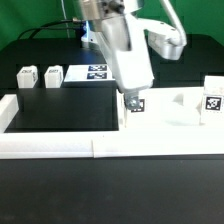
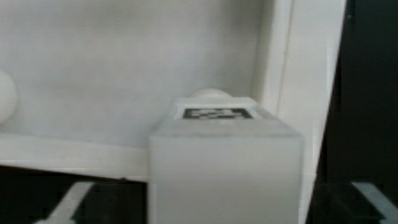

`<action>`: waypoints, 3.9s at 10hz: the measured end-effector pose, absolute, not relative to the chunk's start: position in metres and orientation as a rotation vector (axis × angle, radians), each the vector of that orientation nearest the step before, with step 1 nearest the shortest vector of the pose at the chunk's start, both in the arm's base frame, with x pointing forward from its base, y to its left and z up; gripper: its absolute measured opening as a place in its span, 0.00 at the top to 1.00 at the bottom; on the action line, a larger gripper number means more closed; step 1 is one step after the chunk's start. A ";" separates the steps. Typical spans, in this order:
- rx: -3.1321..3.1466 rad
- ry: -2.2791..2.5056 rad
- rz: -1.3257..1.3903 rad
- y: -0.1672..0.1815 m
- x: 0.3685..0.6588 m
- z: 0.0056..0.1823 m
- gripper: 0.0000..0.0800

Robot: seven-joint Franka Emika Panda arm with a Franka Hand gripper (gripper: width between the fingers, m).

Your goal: Assemble square table

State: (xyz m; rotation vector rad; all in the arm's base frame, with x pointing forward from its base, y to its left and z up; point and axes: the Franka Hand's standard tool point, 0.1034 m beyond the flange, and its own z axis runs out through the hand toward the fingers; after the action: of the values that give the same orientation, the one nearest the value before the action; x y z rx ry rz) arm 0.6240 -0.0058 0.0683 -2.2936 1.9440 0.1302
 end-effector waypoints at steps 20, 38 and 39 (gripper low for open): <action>-2.833 1.078 -0.087 -0.004 0.628 0.066 0.64; -1.545 2.546 0.145 -0.005 0.620 0.064 0.22; -1.548 2.528 0.143 0.001 0.621 0.075 0.20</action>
Offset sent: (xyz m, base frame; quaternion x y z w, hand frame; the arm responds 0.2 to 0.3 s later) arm 0.0000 0.0000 0.0000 0.0000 0.0000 -0.1938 0.9810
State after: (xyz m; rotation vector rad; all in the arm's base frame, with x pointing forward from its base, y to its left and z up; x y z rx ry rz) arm 0.6212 0.0010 0.0752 -1.5479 2.5279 0.1431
